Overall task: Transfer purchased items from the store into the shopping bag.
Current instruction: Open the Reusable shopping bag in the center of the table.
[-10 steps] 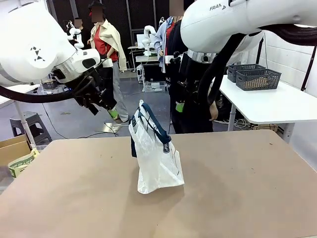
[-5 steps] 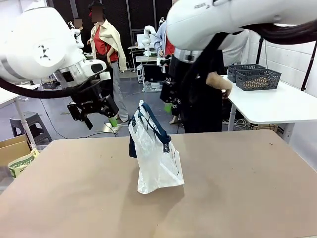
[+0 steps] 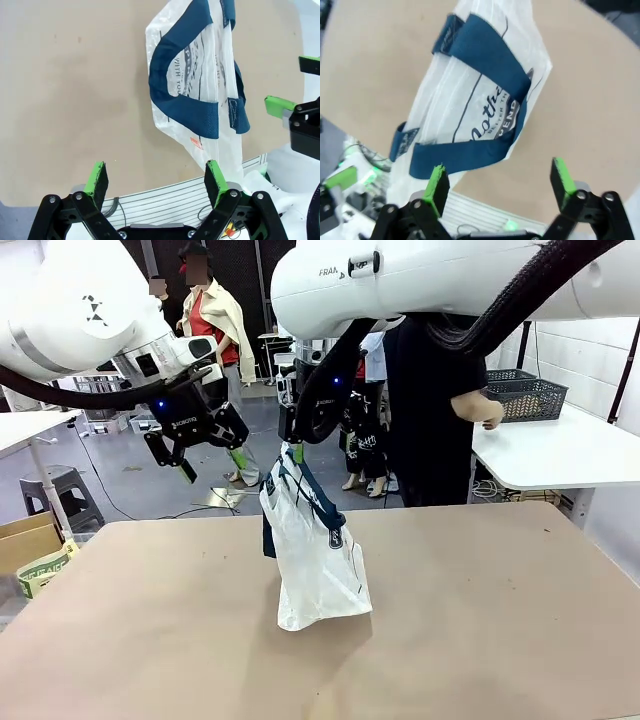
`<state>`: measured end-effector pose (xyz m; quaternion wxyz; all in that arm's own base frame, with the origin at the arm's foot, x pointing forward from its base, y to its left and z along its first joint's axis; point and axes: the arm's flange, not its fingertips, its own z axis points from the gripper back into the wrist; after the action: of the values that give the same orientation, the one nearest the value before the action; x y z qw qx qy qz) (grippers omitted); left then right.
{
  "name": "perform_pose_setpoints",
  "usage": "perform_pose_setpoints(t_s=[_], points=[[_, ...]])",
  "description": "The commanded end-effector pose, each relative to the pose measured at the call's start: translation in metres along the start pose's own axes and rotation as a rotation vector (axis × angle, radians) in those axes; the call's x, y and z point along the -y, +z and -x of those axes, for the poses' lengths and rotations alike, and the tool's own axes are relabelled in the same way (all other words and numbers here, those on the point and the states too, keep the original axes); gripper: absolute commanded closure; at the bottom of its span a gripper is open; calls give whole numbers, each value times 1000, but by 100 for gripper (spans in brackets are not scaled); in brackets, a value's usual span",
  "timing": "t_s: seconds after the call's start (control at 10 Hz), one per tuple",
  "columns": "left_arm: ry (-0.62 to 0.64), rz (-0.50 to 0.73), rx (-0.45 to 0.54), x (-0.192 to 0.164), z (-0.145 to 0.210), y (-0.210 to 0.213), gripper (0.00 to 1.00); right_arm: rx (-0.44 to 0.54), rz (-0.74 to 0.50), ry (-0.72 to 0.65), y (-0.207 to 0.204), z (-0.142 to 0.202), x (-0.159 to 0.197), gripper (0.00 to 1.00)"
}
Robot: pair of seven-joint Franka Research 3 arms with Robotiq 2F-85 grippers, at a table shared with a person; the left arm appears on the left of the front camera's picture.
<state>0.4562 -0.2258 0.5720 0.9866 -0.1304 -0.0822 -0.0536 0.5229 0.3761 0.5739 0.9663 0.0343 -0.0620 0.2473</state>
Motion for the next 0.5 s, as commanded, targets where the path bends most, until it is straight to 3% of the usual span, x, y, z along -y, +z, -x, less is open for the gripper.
perform_pose_setpoints(t_s=[0.0,0.1,0.4], points=[[5,4,5,-1,-2,2,0,-3,-1,-2,-4,-4,-2,0],[20,48,-24,3,-8,-9,0,-13,-61,-126,-7,-7,-2,0],[33,122,-27,12,-28,-25,0,6,-76,-216,-11,-32,-15,0]])
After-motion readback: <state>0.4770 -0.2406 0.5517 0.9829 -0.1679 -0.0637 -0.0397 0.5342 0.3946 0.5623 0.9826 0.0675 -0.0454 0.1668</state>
